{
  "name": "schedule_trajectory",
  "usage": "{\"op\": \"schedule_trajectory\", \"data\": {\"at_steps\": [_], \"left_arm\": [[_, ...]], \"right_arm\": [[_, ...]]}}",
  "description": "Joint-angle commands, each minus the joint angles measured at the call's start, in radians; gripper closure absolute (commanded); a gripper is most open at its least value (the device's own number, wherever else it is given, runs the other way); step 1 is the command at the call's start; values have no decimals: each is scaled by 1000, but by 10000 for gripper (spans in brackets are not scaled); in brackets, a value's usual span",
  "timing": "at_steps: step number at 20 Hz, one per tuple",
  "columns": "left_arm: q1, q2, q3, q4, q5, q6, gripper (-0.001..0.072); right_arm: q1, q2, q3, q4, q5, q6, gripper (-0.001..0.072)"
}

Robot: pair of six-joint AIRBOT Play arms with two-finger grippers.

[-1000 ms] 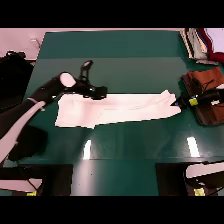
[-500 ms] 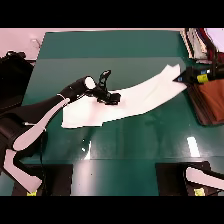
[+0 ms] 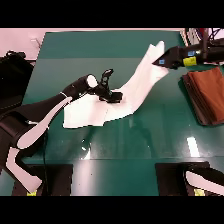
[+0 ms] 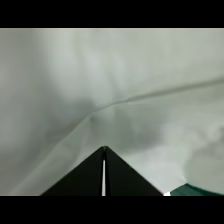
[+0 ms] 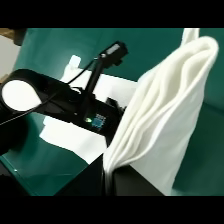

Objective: Fold the shirts.

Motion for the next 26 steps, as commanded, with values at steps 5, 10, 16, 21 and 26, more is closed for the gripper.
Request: {"op": "schedule_trajectory", "data": {"at_steps": [5,10,16,21,26], "left_arm": [[118,6,259,161,-289,-8,677],[381,201,306,313,-338,-50,677],[631,485,306,398,-363,-21,677],[668,560,306,396,-386,-19,677],[668,560,305,372,-432,-19,677]], "right_arm": [[227,2,10,79,-192,8,690],[391,-45,10,80,-341,8,690],[708,-336,78,79,-539,-88,688],[813,-641,355,79,-500,-89,203],[663,-586,399,-129,-266,-21,272]]}}
